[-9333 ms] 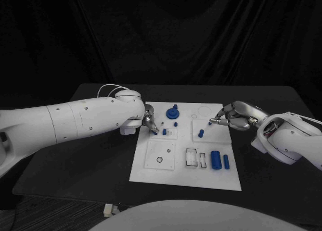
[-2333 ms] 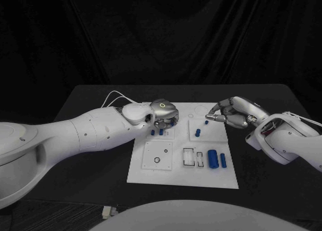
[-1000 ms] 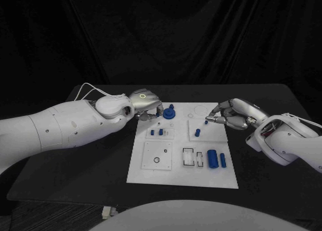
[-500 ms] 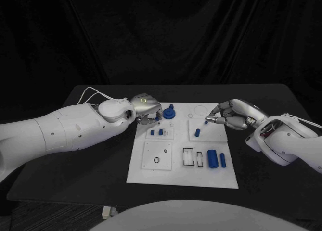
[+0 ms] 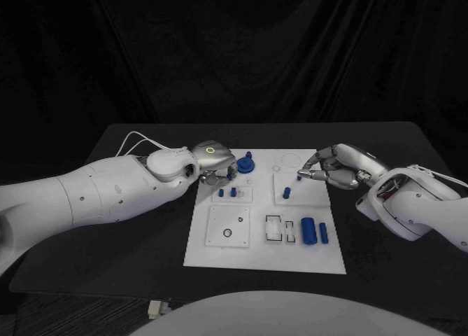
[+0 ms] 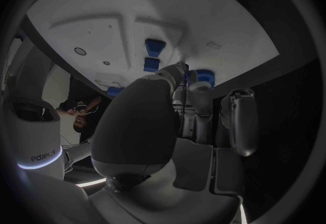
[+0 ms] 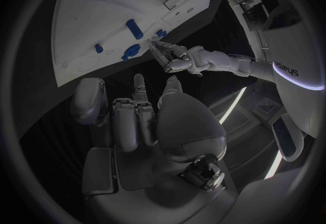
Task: Assemble the parts on the task board
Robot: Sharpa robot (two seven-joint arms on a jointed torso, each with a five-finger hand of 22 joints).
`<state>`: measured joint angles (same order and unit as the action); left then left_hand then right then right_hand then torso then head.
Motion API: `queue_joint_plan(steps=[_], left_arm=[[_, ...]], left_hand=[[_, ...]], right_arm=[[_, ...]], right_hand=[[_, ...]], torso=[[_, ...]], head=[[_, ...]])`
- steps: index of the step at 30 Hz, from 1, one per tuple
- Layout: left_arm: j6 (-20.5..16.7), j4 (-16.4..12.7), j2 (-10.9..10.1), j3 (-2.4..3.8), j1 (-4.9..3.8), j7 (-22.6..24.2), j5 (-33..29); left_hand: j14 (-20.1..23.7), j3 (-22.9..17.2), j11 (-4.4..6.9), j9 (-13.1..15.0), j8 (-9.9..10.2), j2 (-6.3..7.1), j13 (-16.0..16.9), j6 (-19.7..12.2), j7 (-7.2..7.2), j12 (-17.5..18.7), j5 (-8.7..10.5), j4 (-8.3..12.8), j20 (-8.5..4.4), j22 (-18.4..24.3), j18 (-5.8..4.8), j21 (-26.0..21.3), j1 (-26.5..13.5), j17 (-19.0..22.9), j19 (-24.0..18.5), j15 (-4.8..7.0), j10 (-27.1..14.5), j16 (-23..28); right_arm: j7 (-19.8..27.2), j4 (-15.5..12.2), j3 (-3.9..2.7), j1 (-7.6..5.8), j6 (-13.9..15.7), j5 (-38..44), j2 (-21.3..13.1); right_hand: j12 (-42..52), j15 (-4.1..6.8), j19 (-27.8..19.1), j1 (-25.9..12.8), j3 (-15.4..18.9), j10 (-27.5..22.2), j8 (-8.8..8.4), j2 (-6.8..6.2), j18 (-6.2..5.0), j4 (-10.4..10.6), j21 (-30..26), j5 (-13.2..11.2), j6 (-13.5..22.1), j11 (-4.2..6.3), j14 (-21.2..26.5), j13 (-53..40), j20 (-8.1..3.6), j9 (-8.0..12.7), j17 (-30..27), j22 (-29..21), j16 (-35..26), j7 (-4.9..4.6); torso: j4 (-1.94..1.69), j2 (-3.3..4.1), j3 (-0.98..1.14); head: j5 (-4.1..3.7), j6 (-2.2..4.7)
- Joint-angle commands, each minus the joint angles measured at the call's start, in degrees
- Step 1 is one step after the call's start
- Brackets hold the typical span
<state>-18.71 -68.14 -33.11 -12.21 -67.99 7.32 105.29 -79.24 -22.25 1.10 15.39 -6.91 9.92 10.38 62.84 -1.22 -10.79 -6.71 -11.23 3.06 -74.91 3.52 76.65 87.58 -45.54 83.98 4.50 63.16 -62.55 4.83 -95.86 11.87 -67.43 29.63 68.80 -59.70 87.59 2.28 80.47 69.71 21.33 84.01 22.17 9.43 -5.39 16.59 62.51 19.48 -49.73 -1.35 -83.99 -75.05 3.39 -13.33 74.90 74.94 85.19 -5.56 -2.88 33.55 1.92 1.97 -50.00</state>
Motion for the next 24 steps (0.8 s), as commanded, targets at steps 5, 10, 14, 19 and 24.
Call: queue_joint_plan(steps=[5,10,14,19,24], left_arm=[[1.0,0.4,0.5,0.05,0.27,-0.1,0.0],[0.9,0.7,0.8,0.05,0.38,0.0,0.0],[0.8,1.0,1.0,0.05,0.47,0.2,0.0],[0.8,1.2,1.2,0.05,0.59,0.3,0.0],[1.0,1.5,1.5,0.05,0.71,0.4,0.0]], left_hand=[[0.5,-0.4,0.02,-0.1,0.3,0.11,0.0,-0.5,-0.04,0.4,-0.23,0.1,-0.52,-11.2,-0.57,-0.6,0.0,0.6,0.4,0.04,0.5,0.6],[0.5,-0.5,0.03,-0.1,0.3,0.11,0.0,-0.5,-0.03,0.4,-0.3,0.2,-0.52,-11.2,-0.57,-0.6,0.1,0.6,0.4,0.04,0.6,0.6],[0.5,-0.6,0.05,-0.1,0.4,0.12,0.0,-0.6,0.0,0.4,-0.42,0.3,-0.52,-11.2,-0.57,-0.6,0.2,0.7,0.4,0.04,0.6,0.6],[0.6,-0.6,0.06,-0.1,0.5,0.12,0.0,-0.7,0.01,0.5,-0.49,0.4,-0.52,-11.2,-0.56,-0.7,0.2,0.7,0.4,0.05,0.7,0.7],[0.6,-0.6,0.06,-0.1,0.5,0.09,0.0,-0.7,0.01,0.5,-0.53,0.4,-0.52,-11.2,-0.56,-0.7,0.2,0.7,0.4,0.05,0.8,0.7]], right_arm=[[-0.8,-0.1,-0.03,0.18,-0.1,0.1,0.0],[-0.8,-0.1,-0.03,0.18,-0.1,0.1,0.0],[-0.7,-0.1,-0.03,0.18,-0.1,0.1,0.0],[-0.7,-0.2,-0.03,0.19,-0.1,0.1,-0.1],[-0.8,-0.1,-0.03,0.19,-0.1,0.1,-0.1]], right_hand=[[-0.4,0.58,-0.1,0.4,0.2,2.9,0.17,0.18,-0.18,0.0,-0.2,0.2,0.0,0.35,-3.7,-10.8,0.01,-0.1,5.3,6.6,-0.2,0.11],[-0.4,0.58,-0.1,0.4,0.2,2.9,0.17,0.18,-0.18,0.0,-0.2,0.2,0.0,0.35,-3.7,-10.8,0.01,-0.1,5.3,6.6,-0.2,0.11],[-0.4,0.58,-0.1,0.4,0.2,2.9,0.17,0.18,-0.18,0.0,-0.2,0.2,0.0,0.35,-3.7,-10.8,0.01,-0.1,5.3,6.6,-0.2,0.11],[-0.4,0.58,-0.1,0.5,0.2,2.9,0.16,0.26,-0.17,0.0,-0.2,0.3,0.0,0.35,-3.7,-10.8,0.01,-0.1,5.3,6.7,-0.2,0.11],[-0.4,0.58,-0.1,0.5,0.2,2.9,0.16,0.26,-0.17,0.0,-0.2,0.3,0.0,0.35,-3.7,-10.8,0.01,-0.1,5.3,6.7,-0.2,0.11]], torso=[[0.0,0.01,0.01],[-0.01,0.01,0.0],[-0.01,0.0,-0.01],[-0.01,0.02,0.0],[-0.01,0.0,0.0]], head=[[-0.08,0.0],[-0.06,0.0],[-0.14,0.0],[-0.17,0.0],[-0.19,0.0]])
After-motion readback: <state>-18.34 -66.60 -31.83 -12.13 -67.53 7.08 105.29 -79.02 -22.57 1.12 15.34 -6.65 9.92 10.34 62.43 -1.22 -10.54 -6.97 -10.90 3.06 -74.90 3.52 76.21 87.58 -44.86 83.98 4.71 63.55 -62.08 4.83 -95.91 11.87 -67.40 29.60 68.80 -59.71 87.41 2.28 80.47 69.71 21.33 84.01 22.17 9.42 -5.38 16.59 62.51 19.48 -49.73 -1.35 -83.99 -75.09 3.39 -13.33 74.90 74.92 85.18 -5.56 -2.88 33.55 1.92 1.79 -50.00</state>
